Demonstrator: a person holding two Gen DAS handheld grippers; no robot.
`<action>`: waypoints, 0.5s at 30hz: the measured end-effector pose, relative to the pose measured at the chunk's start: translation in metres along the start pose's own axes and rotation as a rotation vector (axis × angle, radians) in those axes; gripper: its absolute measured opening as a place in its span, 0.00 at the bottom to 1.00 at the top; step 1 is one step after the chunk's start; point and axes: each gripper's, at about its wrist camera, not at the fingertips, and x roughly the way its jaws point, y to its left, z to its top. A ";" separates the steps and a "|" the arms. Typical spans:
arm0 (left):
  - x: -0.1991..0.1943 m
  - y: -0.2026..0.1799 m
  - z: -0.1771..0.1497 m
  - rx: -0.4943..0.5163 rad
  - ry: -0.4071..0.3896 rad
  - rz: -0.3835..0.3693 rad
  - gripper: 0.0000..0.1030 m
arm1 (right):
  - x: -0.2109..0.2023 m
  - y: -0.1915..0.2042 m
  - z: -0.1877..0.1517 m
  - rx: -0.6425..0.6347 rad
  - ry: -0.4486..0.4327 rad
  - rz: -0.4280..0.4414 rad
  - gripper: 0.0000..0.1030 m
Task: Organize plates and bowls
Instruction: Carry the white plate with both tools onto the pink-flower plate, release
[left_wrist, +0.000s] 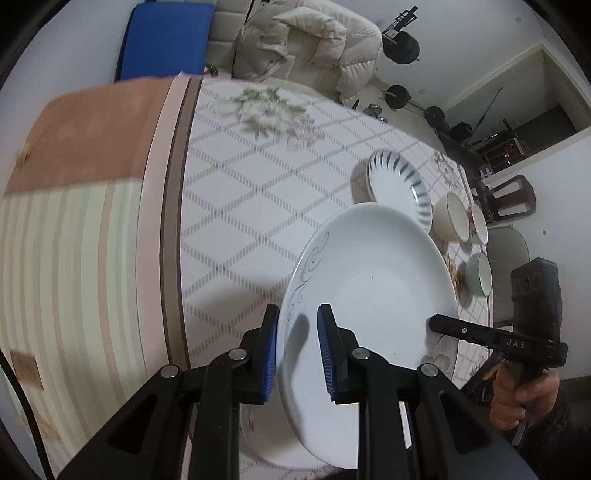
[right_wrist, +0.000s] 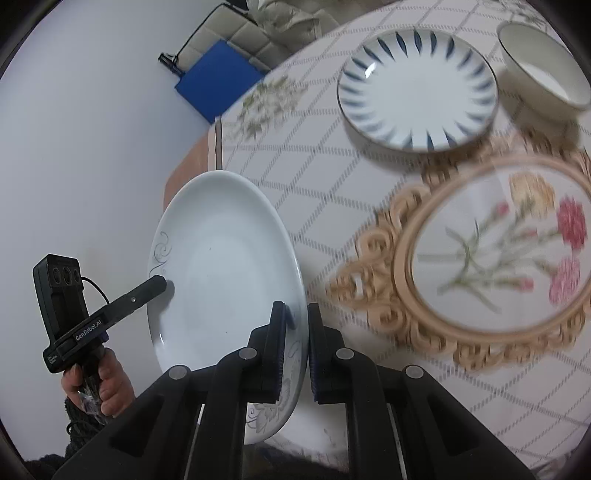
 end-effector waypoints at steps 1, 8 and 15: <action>0.000 0.001 -0.009 -0.008 0.003 0.001 0.17 | 0.000 -0.003 -0.009 -0.002 0.009 -0.001 0.12; 0.013 0.006 -0.058 -0.042 0.046 0.024 0.17 | 0.011 -0.014 -0.052 -0.021 0.066 -0.016 0.12; 0.030 0.018 -0.089 -0.079 0.094 0.038 0.17 | 0.029 -0.025 -0.072 -0.036 0.114 -0.042 0.12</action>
